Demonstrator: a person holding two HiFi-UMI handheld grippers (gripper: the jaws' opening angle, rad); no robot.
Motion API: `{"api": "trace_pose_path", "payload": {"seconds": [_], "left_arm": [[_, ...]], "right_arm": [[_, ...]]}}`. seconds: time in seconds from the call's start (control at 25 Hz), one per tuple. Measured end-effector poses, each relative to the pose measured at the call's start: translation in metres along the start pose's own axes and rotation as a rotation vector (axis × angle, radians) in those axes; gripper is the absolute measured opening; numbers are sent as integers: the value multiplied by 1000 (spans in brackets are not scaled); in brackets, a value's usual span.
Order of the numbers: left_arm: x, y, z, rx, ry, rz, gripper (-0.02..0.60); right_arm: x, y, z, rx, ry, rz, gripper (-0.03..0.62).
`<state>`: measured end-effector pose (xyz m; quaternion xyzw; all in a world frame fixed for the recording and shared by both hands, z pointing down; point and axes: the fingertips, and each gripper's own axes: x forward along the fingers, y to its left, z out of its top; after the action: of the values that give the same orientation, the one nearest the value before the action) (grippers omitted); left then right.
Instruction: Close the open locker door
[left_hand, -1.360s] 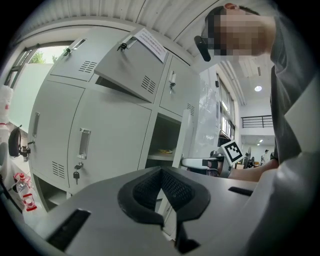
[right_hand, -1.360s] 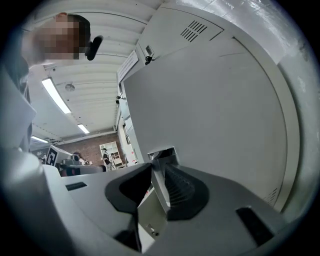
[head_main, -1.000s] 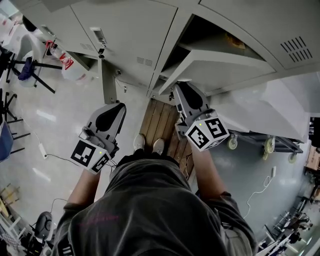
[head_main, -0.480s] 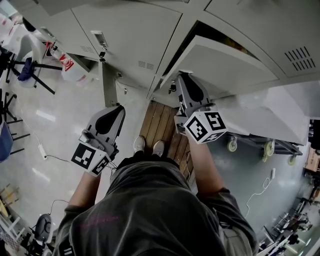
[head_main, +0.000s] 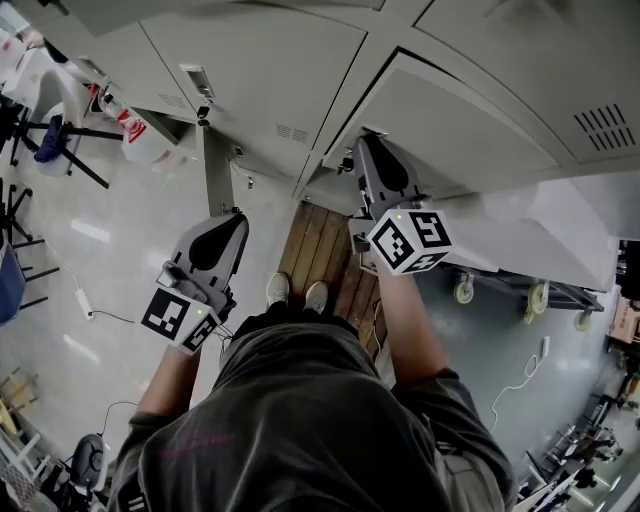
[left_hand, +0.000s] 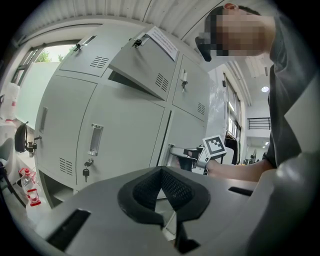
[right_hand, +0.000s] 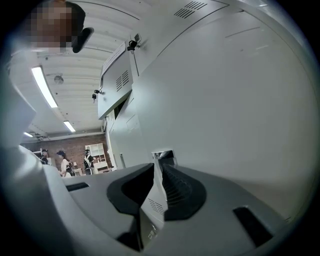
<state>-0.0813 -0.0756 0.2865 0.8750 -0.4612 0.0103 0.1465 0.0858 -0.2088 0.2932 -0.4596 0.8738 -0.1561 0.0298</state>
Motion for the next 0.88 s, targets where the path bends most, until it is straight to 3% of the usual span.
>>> {"api": "trace_pose_path", "payload": {"seconds": [0.88], "left_arm": [[-2, -3, 1, 12, 12, 10, 15]], "right_arm": [[4, -22, 8, -6, -18, -37, 61]]}}
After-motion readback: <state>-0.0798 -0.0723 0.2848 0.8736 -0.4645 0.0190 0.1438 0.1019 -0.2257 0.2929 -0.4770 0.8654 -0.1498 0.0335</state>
